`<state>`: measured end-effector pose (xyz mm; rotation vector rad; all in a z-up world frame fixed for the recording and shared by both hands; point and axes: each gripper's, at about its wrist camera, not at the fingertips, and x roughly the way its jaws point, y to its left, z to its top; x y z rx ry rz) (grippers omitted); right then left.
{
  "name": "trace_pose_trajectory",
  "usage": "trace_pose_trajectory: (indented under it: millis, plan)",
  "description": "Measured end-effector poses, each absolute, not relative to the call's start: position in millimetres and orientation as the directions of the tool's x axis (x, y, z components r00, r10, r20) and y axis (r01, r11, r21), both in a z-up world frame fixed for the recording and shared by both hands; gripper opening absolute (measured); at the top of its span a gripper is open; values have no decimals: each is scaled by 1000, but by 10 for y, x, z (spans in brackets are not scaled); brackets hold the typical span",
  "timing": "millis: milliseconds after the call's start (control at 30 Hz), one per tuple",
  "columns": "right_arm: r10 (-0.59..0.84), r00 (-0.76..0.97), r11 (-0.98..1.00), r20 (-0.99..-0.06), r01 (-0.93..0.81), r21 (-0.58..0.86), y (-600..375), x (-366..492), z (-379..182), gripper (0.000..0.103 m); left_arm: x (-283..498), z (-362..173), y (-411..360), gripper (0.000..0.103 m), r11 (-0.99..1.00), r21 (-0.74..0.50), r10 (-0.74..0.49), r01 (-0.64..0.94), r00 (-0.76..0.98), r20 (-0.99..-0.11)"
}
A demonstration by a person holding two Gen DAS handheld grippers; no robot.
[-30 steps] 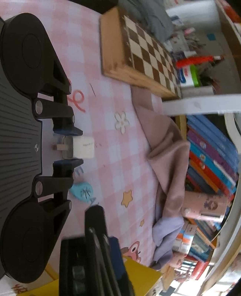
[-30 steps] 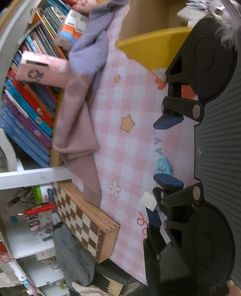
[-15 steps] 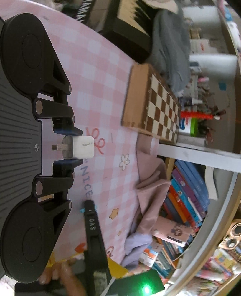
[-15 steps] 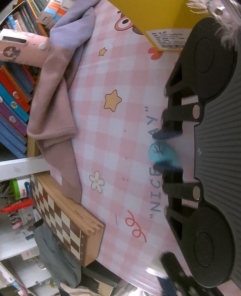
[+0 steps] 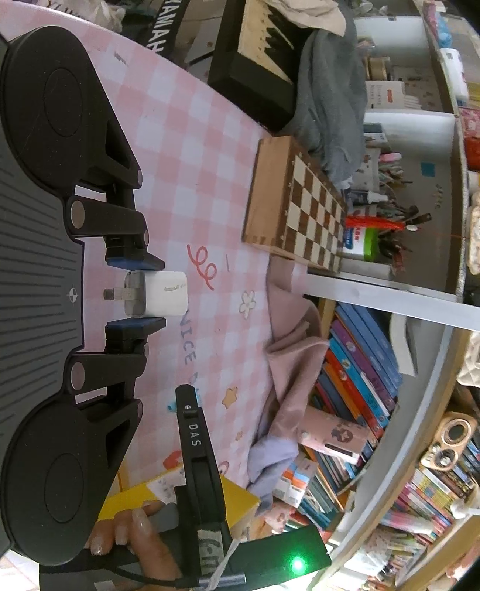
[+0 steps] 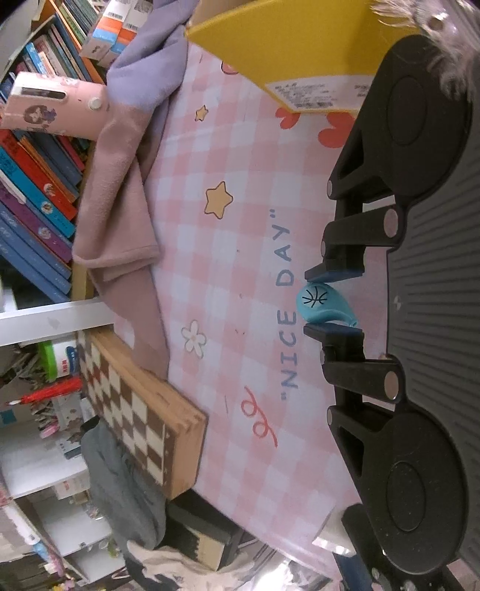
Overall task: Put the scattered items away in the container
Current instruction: 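Grasp the white charger plug with the left tool while the right tool grasps the blue eraser, then lift and carry the charger plug and blue eraser with both tools toward the yellow box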
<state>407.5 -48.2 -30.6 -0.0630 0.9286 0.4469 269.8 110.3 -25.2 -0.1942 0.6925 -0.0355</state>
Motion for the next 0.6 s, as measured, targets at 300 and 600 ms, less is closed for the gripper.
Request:
trace_pose_trajectory:
  millis: [300,600]
  plan:
    - [393,578,894,-715,-422,150,-658,3638,155,22,2411,-46,988,24,983,-181,-136,30,784,-606]
    - [396,626,897,-672,-421,135,-895,3084,431,22,2018,196,863,24,984,-146,-165,97,798,-580]
